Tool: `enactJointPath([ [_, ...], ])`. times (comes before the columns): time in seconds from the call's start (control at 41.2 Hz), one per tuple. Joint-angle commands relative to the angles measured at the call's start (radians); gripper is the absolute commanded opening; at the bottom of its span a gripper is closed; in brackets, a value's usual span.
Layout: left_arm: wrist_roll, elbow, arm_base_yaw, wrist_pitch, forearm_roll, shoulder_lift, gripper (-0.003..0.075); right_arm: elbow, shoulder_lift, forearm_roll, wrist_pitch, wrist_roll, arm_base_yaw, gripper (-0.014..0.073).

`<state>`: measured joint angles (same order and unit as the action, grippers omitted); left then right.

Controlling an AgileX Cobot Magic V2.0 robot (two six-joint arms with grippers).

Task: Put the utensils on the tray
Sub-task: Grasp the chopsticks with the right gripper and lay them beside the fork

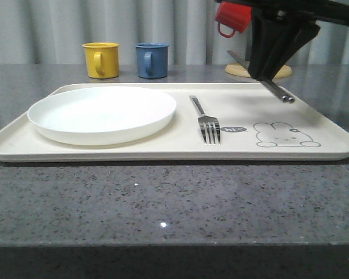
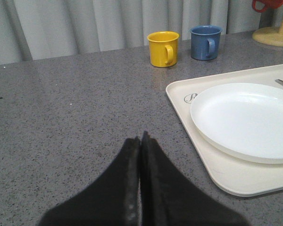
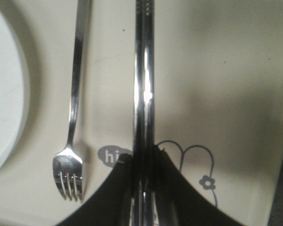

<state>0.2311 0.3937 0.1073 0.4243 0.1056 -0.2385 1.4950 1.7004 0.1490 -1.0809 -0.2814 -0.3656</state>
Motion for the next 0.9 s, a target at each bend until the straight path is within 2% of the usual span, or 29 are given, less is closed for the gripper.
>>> enactJointPath([
  [0.0,-0.011,0.027,-0.003,-0.084,0.013,-0.008,-0.0018,0.037,-0.009,0.001,0.020,-0.026,0.000,0.0058],
  [0.34,-0.011,0.027,-0.003,-0.084,0.013,-0.008,-0.0018,0.037,0.061,0.001,0.056,-0.048,0.000,0.0058],
  [0.486,-0.011,0.027,-0.003,-0.084,0.013,-0.008,-0.0018,0.037,0.075,0.001,0.056,-0.050,0.000,0.0085],
  [0.68,-0.011,0.027,-0.003,-0.084,0.013,-0.008,-0.0018,0.036,0.092,0.007,0.051,-0.051,0.000,0.0202],
  [0.875,-0.011,0.027,-0.003,-0.084,0.013,-0.008,-0.0018,0.067,0.072,-0.006,0.025,-0.051,0.000,0.0365],
])
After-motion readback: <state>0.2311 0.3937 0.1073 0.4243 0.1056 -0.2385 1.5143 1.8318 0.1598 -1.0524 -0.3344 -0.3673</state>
